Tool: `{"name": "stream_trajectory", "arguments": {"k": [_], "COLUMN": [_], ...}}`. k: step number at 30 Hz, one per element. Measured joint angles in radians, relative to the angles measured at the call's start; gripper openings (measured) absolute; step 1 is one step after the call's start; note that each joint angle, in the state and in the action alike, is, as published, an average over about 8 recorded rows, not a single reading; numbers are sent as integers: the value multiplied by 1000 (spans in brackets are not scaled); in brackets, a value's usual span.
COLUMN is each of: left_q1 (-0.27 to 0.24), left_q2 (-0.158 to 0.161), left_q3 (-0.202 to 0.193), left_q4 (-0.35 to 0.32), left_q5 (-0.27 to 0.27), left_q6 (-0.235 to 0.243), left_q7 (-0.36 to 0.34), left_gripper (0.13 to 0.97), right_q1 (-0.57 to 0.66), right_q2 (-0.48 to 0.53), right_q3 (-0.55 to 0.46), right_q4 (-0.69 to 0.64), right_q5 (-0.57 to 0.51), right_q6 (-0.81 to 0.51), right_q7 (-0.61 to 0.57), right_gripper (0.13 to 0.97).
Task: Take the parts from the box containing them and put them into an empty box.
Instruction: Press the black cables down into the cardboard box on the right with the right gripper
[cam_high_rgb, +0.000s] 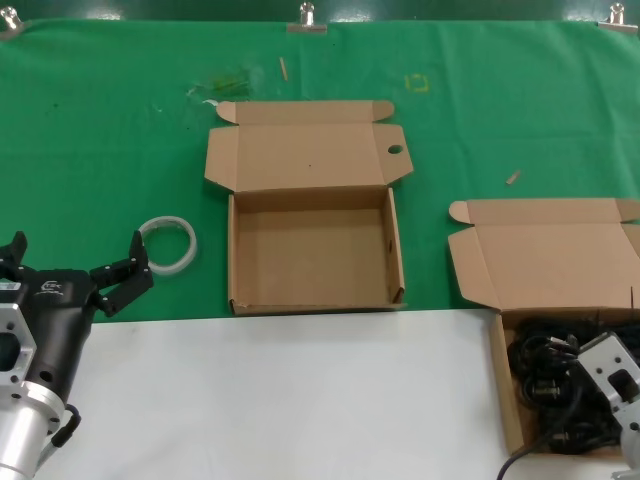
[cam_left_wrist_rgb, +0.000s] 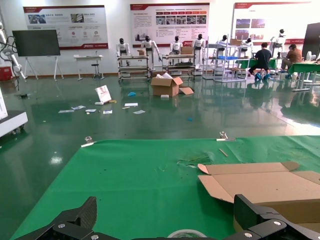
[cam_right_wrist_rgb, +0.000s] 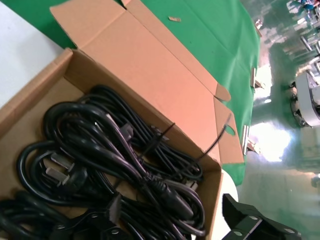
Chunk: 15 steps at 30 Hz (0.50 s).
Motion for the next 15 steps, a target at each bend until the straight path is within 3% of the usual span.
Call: {"name": "stream_trajectory", "arguments": {"k": [7,15], "left_q1": [0,0], "left_q2": [0,0], "left_q3": [0,0], "left_q4": [0,0], "left_q5": [0,0], "left_q6": [0,0], "left_q7": [0,0], "left_gripper": [965,965], "right_q1": [-16,-16], "right_q2": [0,0], "right_q3": [14,13], "right_q4": [4,-1], "right_q5": [5,14], "right_q6": [-3,-12], "right_q7": [-8,-12], "right_gripper": [664,447]}}
